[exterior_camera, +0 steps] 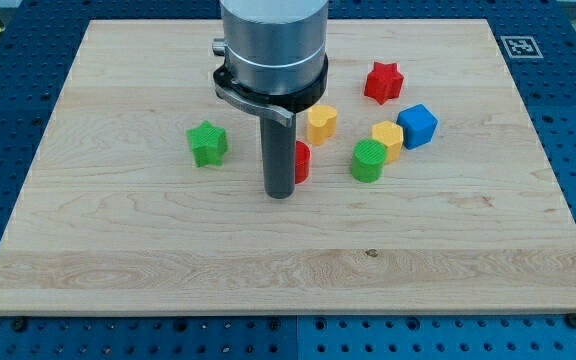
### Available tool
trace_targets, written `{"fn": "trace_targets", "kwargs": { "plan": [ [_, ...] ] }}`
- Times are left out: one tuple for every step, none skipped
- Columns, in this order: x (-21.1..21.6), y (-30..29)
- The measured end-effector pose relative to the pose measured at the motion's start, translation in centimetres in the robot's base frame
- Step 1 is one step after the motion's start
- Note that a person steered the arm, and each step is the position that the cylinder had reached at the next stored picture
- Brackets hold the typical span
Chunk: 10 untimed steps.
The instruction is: Push the red circle below the yellow heart
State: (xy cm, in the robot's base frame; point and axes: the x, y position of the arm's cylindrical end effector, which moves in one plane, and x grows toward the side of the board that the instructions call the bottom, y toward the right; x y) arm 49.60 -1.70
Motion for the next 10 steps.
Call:
{"fn": "trace_targets", "kwargs": {
  "plan": [
    [0.0, -0.7],
    [0.0, -0.8],
    [-0.2, 0.3],
    [-0.3, 1.0],
    [-0.3, 1.4],
    [-0.3, 1.2],
    [-1.1, 0.6],
    [-1.2, 0.8],
    [-1.2, 1.6],
    [-1.6, 1.6]
  ]
}}
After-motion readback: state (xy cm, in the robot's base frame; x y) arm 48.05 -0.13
